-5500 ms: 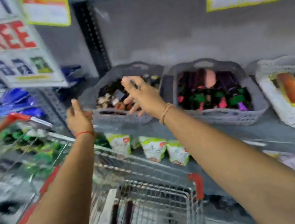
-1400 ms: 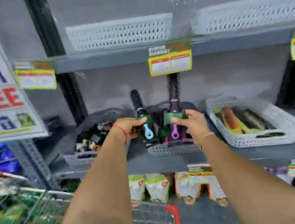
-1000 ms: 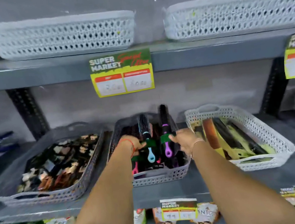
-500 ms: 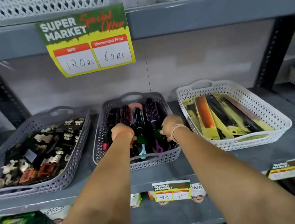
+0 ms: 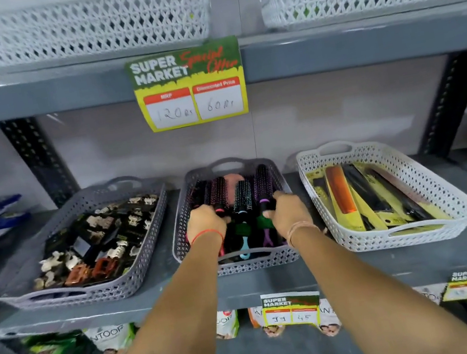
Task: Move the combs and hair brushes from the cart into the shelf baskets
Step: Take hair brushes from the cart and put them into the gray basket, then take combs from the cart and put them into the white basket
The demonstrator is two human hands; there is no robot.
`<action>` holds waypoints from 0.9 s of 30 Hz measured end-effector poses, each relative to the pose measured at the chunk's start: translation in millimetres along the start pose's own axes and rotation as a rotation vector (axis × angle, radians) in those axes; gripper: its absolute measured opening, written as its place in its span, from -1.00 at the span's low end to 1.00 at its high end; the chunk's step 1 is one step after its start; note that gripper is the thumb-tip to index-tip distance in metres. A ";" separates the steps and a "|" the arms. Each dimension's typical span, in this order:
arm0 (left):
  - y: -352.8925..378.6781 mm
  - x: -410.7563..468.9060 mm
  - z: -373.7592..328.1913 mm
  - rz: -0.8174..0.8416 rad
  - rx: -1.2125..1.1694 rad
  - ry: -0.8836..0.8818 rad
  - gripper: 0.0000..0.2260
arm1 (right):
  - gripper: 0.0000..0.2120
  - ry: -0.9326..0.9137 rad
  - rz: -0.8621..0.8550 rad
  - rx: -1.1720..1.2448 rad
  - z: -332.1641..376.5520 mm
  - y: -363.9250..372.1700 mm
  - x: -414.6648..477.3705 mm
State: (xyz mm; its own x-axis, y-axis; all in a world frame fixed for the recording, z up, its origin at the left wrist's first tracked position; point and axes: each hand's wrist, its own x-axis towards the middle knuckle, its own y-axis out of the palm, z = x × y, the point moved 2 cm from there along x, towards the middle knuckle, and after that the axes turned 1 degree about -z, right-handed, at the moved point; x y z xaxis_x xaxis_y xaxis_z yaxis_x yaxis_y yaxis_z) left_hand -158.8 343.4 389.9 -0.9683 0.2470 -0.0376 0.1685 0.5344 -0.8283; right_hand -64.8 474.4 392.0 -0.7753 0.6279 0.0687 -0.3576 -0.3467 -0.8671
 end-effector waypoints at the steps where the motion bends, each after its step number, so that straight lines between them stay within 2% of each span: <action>1: -11.3 -5.6 3.9 -0.078 0.014 0.060 -0.60 | -0.54 -0.058 -0.022 -0.012 7.2 -1.6 -4.4; 3: -41.6 -16.0 18.0 -0.250 -0.034 0.201 -0.51 | -0.41 -0.210 -0.098 -0.018 34.1 -4.1 -17.6; 6: -93.1 -22.5 50.0 -0.500 -0.142 0.286 -0.51 | -0.43 -0.425 -0.200 0.106 93.8 -5.6 -40.3; 8: -124.7 -32.1 94.3 -0.607 -0.195 0.179 -0.53 | -0.50 -0.526 -0.195 0.255 141.0 8.4 -66.8; 12: -144.8 -67.7 211.9 -0.736 -0.270 -0.106 -0.59 | -0.58 -0.598 0.011 0.522 217.1 81.1 -134.4; 14: -133.8 -84.7 269.9 -0.705 -0.301 -0.273 -0.59 | -0.58 -0.608 0.166 0.515 238.6 134.8 -162.5; 16: -111.2 -99.5 320.3 -0.598 -0.332 -0.425 -0.57 | -0.54 -0.584 0.375 0.440 246.4 191.4 -183.6; 21: -24.0 -137.9 441.1 -0.338 -0.420 -0.801 -0.53 | -0.48 -0.503 0.815 0.192 222.2 327.9 -215.1; 23: 10.7 -153.7 478.6 -0.311 -0.439 -0.940 -0.53 | -0.46 -0.488 0.968 0.090 206.9 374.6 -222.8; 27: 77.5 -184.1 527.3 -0.332 -0.448 -1.268 -0.54 | -0.45 -0.611 1.148 -0.153 182.8 450.5 -232.5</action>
State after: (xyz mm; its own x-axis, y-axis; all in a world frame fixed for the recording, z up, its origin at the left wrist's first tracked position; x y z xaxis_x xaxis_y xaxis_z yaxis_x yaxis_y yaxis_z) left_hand -64.8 -87.0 37.9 -0.4380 -0.7087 -0.5531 -0.2903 0.6938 -0.6591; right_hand -140.8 44.9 75.6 -0.7206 -0.4000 -0.5664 0.6919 -0.3620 -0.6247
